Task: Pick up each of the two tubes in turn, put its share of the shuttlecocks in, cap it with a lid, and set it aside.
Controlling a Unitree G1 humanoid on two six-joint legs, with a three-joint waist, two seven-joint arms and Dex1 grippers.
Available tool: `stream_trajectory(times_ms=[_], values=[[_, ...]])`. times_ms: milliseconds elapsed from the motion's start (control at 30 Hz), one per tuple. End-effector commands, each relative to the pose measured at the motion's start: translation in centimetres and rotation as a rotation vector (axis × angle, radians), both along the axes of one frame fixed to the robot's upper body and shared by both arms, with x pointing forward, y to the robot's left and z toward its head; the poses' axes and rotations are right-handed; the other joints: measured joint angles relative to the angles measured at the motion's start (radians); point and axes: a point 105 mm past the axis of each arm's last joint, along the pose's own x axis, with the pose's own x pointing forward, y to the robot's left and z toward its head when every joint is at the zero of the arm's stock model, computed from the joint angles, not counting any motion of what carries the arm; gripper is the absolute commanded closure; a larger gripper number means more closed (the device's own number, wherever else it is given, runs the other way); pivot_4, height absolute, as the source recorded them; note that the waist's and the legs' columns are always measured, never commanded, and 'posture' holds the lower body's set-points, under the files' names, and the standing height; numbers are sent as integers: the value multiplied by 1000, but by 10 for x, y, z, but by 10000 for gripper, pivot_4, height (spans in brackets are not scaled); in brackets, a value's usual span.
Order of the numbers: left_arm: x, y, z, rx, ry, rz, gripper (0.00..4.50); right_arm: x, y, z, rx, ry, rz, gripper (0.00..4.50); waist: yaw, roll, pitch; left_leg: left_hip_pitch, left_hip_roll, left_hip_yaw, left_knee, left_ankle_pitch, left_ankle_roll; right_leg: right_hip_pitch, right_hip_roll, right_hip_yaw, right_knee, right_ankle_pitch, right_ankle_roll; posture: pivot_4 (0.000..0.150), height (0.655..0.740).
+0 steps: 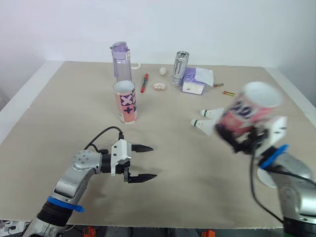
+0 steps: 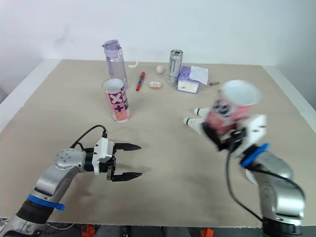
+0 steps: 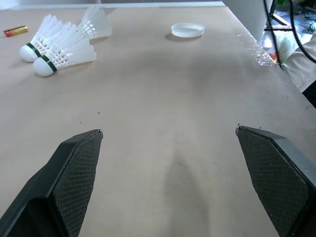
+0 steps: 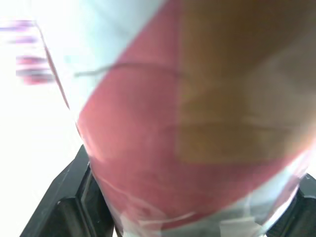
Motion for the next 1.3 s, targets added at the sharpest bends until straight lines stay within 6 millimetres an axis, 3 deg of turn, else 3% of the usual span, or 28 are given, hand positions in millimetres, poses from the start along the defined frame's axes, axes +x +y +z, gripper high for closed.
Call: stream_trajectory(times_ms=[33,200,600,867,967,1300], values=[[1,-2,9,-15,-47,-4,0,-3,-46,-3,21,-14,-196,9098,0,0,0,0,0,0,0,0,0,0,0,0,0,0,0,1500,7400],[1,-4,11,-28,-51,2,0,-4,-109,-27,94,41,-453,9098,-4,2,0,1,0,1,-1,0,0,0,1,3,0,0,0,1500,7400],[-1,-4,12,-28,-52,13,0,5,-165,-56,137,136,-638,9098,-15,4,0,2,-4,2,-1,0,0,1,1,9,0,0,3,1500,7400],[-2,-1,12,-24,-53,30,0,6,-167,-70,71,196,-630,9098,-22,3,0,3,-7,2,-1,0,1,4,1,12,-2,-1,6,1500,7400],[-2,-2,12,-22,-55,30,0,5,-166,-73,71,208,-626,366,-23,3,0,4,-7,1,-1,0,1,6,1,13,-2,-2,7,1500,7400],[-1,-2,11,-19,-49,26,0,-3,-161,-74,82,214,-608,366,-25,3,0,5,-8,1,-1,0,1,6,1,15,-2,-2,7,1500,7400]])
